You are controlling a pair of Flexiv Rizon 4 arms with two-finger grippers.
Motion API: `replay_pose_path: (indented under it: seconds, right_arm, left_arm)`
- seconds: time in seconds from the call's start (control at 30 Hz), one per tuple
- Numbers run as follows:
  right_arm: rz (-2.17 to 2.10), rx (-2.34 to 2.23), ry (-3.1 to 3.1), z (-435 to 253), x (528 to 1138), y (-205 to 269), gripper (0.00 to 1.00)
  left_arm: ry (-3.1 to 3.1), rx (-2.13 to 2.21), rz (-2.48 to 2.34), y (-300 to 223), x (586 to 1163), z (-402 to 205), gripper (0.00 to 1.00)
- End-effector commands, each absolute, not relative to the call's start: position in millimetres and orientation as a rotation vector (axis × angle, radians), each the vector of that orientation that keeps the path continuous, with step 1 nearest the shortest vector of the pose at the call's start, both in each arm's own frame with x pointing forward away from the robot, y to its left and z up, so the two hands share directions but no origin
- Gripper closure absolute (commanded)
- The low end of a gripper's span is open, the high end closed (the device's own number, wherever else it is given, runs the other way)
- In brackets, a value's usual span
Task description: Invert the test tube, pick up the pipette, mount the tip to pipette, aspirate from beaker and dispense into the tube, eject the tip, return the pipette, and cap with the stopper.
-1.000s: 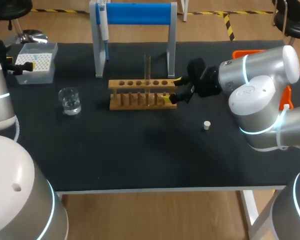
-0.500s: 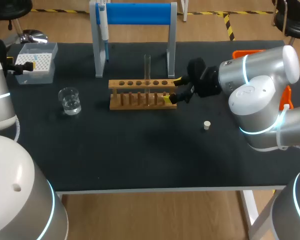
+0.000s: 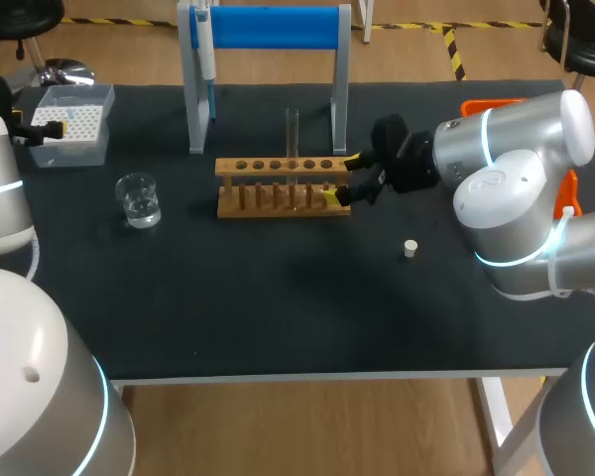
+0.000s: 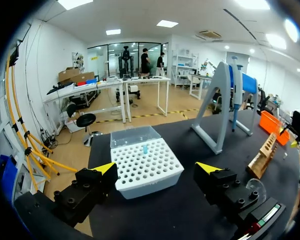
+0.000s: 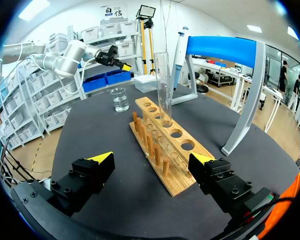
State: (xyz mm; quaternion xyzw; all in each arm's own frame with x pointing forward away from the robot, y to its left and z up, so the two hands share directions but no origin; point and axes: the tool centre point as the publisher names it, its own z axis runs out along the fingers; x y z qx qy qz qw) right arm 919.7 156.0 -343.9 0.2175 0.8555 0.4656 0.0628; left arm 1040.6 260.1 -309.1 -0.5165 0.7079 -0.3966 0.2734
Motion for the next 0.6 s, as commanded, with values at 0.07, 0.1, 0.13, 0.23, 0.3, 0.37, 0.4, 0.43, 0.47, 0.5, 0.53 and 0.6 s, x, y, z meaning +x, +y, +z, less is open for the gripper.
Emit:
replay_pose_path:
  seconds: [0.07, 0.1, 0.13, 0.23, 0.3, 0.37, 0.4, 0.43, 0.47, 0.5, 0.53, 0.6]
  right_arm:
    - [1.406, 0.657, 2.586, -344, 919, 156, 0.0]
    - [1.406, 0.657, 2.586, -344, 919, 156, 0.0]
    - [1.406, 0.657, 2.586, -344, 919, 156, 0.0]
    - [1.406, 0.657, 2.586, -344, 919, 156, 0.0]
    - [1.406, 0.657, 2.586, -344, 919, 156, 0.0]
    - [1.406, 0.657, 2.586, -344, 919, 156, 0.0]
    - [1.406, 0.657, 2.586, -344, 919, 156, 0.0]
    - [1.406, 0.657, 2.586, -344, 919, 156, 0.0]
    - [1.406, 0.657, 2.586, -344, 919, 156, 0.0]
    - [1.406, 0.657, 2.586, -344, 919, 156, 0.0]
    - [1.406, 0.657, 2.586, -344, 919, 156, 0.0]
    - [1.406, 0.657, 2.586, -344, 919, 156, 0.0]
  left_arm:
    - [1.892, -1.415, -1.028, 261, 1060, -317, 0.0]
    - [1.882, -1.423, -1.024, 262, 1062, -318, 0.0]
    - [1.879, -1.432, -1.012, 264, 1064, -319, 0.0]
    - [1.87, -1.444, -0.991, 267, 1073, -322, 0.0]
    - [1.862, -1.45, -0.984, 268, 1077, -324, 0.0]
    - [1.849, -1.463, -0.966, 271, 1081, -326, 0.0]
    - [1.848, -1.463, -0.963, 271, 1084, -327, 0.0]
    - [1.847, -1.46, -0.955, 272, 1086, -328, 0.0]
    - [1.848, -1.459, -0.951, 272, 1087, -329, 0.0]
    - [1.847, -1.46, -0.95, 272, 1089, -330, 0.0]
    - [1.846, -1.462, -0.949, 272, 1091, -330, 0.0]
    - [1.843, -1.462, -0.949, 271, 1095, -331, 0.0]
